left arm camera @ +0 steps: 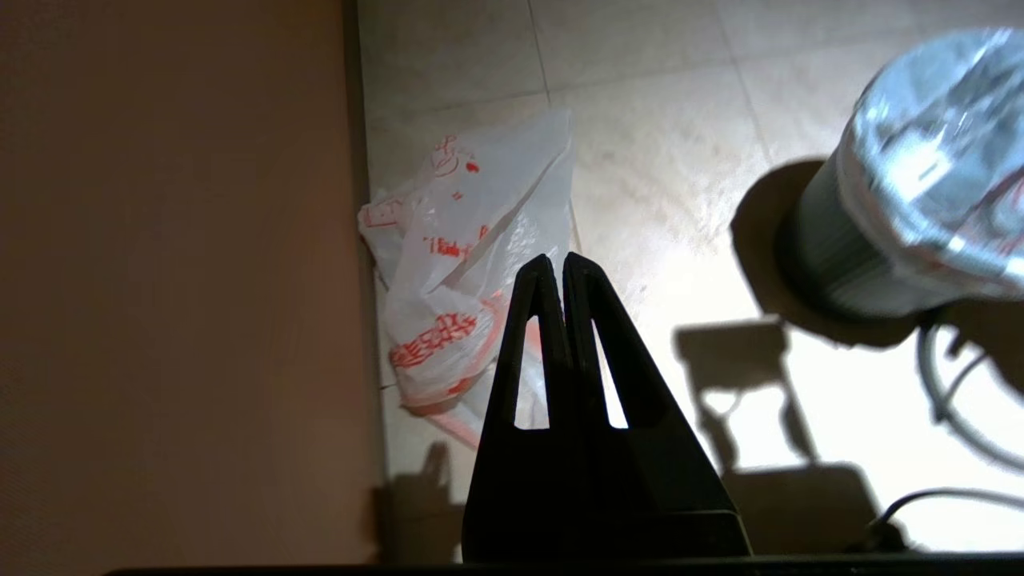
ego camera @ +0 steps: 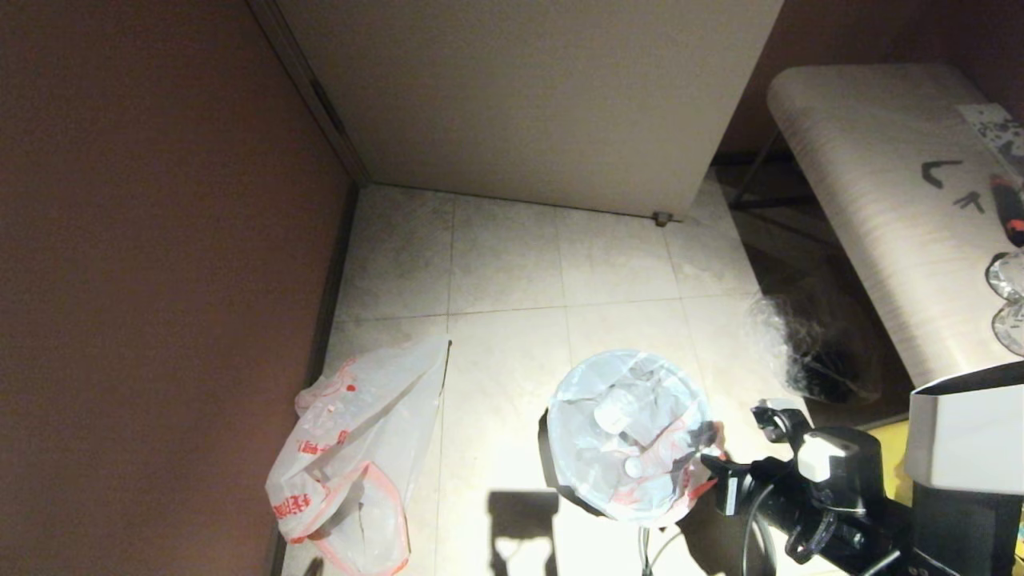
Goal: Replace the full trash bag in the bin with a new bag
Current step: Place the trash bag on the floor
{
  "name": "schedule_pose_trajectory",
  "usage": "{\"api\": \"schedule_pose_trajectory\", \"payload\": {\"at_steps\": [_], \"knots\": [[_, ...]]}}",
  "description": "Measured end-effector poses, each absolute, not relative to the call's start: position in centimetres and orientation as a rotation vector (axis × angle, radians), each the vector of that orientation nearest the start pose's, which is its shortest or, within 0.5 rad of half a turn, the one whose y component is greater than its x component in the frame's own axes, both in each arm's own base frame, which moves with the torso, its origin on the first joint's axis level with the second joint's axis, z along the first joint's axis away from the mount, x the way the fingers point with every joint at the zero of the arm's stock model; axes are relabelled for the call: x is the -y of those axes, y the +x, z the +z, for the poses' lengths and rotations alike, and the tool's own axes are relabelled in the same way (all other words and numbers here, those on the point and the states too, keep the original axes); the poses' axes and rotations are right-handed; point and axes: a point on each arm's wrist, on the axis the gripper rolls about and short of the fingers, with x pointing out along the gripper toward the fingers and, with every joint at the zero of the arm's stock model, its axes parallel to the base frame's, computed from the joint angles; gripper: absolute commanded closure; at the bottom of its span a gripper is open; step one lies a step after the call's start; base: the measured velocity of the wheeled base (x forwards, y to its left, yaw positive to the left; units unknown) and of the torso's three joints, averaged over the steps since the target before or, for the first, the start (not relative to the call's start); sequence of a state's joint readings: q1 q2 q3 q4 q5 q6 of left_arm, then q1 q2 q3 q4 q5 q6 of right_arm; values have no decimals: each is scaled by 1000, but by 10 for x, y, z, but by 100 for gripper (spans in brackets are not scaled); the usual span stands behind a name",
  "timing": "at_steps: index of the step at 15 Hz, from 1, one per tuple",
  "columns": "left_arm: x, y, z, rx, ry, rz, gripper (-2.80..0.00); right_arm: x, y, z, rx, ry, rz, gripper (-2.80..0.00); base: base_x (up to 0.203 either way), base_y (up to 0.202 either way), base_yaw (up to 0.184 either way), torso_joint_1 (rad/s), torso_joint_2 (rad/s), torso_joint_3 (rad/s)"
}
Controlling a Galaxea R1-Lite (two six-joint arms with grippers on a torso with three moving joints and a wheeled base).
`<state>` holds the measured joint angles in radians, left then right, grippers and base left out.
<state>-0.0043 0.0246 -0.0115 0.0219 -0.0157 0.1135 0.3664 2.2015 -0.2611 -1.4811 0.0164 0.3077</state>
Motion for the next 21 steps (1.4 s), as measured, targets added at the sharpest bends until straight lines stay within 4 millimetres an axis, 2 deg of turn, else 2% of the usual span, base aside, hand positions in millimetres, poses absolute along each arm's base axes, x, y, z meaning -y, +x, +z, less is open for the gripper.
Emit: {"api": "schedule_pose_trajectory", "payload": {"at_steps": [2,3,4,7,8,9,12,14,17,19,21], "knots": [[0,-16,80,-84,120,-31,0,-95,256,6,-517,217,292,0,0,0,0,0,0,0],[0,-14,88,-70,110,-39,0,-94,256,5,-517,218,289,0,0,0,0,0,0,0],[1,-14,103,-32,79,-47,0,-94,256,5,-515,218,288,0,0,0,0,0,0,0],[3,-13,167,45,19,-150,0,-94,256,5,-515,219,290,0,0,0,0,0,0,0],[5,-5,189,30,23,-219,0,-95,256,4,-516,219,292,0,0,0,0,0,0,0],[6,4,203,8,23,-266,0,-95,256,4,-518,219,292,0,0,0,0,0,0,0],[13,55,244,-126,12,-459,0,-95,257,1,-525,218,290,0,0,0,0,0,0,0],[29,97,252,-242,15,-550,0,-94,258,-1,-529,213,285,0,0,0,0,0,0,0],[69,161,245,-403,38,-635,0,-92,259,-4,-538,206,278,0,0,0,0,0,0,0],[102,202,231,-487,51,-672,0,-89,260,-6,-542,204,272,0,0,0,0,0,0,0],[133,244,208,-561,65,-683,0,-87,261,-9,-543,210,276,0,0,0,0,0,0,0]]}}
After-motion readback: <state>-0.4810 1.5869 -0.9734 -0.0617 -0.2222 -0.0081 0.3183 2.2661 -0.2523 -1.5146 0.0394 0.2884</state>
